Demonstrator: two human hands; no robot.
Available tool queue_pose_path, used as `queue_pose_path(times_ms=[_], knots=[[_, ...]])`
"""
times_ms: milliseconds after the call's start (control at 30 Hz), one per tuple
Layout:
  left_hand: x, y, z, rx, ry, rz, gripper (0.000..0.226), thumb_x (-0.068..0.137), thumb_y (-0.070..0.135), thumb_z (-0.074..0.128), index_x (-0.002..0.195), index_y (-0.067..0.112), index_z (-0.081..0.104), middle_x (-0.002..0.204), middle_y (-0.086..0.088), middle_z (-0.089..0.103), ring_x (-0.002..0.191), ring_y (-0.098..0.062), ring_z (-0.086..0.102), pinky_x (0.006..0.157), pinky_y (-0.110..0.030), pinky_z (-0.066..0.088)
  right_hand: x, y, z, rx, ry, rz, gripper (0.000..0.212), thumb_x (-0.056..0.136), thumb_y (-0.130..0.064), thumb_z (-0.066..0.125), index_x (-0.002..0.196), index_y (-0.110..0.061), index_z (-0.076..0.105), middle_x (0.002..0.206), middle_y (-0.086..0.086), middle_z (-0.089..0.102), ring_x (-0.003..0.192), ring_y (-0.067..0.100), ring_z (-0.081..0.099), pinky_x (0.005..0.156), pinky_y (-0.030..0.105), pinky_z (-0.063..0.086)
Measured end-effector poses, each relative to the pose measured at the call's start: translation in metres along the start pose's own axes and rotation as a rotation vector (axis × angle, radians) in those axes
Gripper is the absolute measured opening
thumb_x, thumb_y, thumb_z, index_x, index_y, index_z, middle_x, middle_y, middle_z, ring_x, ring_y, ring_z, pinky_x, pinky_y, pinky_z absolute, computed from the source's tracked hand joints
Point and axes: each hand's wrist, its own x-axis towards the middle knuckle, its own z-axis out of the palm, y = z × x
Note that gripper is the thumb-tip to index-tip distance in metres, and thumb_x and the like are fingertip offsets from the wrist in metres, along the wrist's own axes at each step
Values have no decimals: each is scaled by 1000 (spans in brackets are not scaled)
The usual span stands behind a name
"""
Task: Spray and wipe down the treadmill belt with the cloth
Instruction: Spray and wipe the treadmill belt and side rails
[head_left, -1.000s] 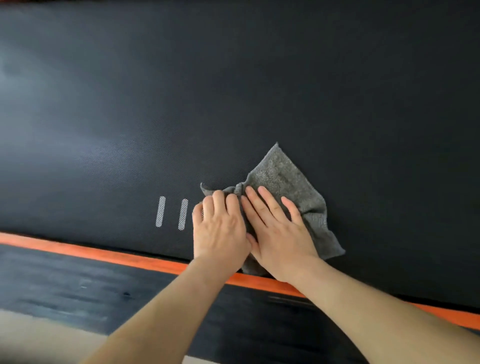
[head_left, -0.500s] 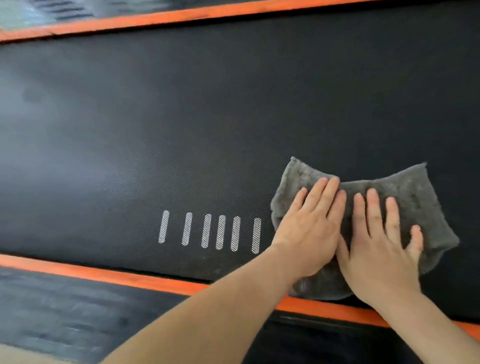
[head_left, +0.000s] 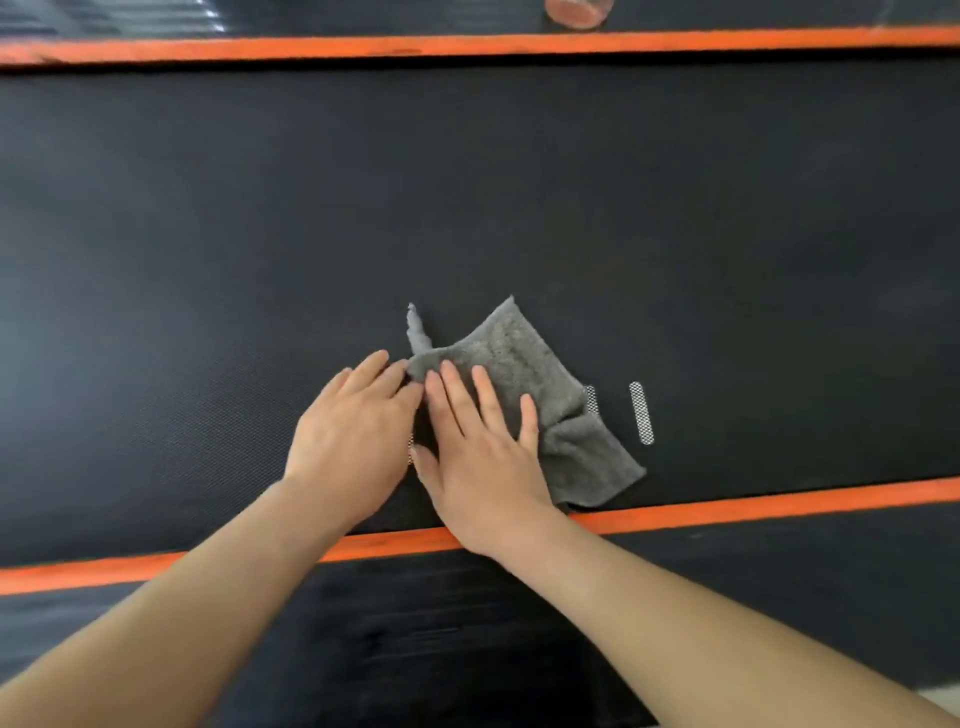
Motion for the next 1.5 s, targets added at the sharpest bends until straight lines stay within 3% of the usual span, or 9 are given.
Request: queue_pose_path(times_ms=[133,400,534,701,834,968,1134,1268,1502], knots=[[4,4,4,-150,171,-104,38,86,22,43,115,7,63,120,-10,60,111,-34,56,83,-48,55,8,42,-18,-69,45,-139,61,104,-52,21,158,-34,0,165,-18,-3,152,7,-10,120,47,-2],[43,99,7,-314,78,-44,54,94,49,53,143,27,45,132,-8,46,118,-31,44,95,-44,45,-3,134,-57,-151,117,145,61,103,-50,10,159,-26,15,166,-11,8,152,7,5,122,43,10],[54,127,-5,-859,44,-236,36,91,35,63,126,28,53,108,-2,57,96,-19,56,86,-32,45,7,117,-72,460,262,201,42,107,-29,33,130,-9,63,142,7,56,135,22,44,106,32,33],[49,120,-20,-1220,-12,-485,31,87,10,58,109,27,45,82,-3,61,70,-20,59,65,-38,53,1,95,-83,1061,315,350,51,94,2,49,140,-19,54,138,1,54,121,12,49,93,25,37],[32,104,-23,-1466,-150,-638,37,91,7,63,118,14,38,87,-9,64,58,-15,65,57,-28,58,-11,91,-85,618,266,624,71,82,-12,67,146,-15,36,137,12,47,115,30,54,85,36,48],[20,114,-18,-1211,-264,-548,19,91,22,70,79,14,57,73,-3,68,39,-4,51,37,-14,33,-28,98,-80,352,49,657,49,77,-22,80,117,-4,57,112,14,66,100,30,65,81,38,55],[9,134,-25,-1159,-183,-552,22,80,35,70,76,13,70,67,-1,56,63,-15,51,58,-24,40,-59,86,-80,770,85,581,8,84,-14,68,80,-13,61,80,6,65,72,17,60,65,28,51],[13,120,-64,-1729,4,-656,16,80,26,63,75,11,65,75,-9,64,71,-24,62,71,-41,56,-51,71,-105,1370,199,595,17,94,-8,57,110,-7,63,99,14,70,85,27,68,65,38,58],[14,81,-95,-1947,175,-708,27,90,3,42,102,14,64,93,-11,64,79,-25,61,69,-38,56,-40,47,-122,1500,195,320,16,100,-17,58,116,-14,58,113,13,69,94,27,71,75,39,59]])
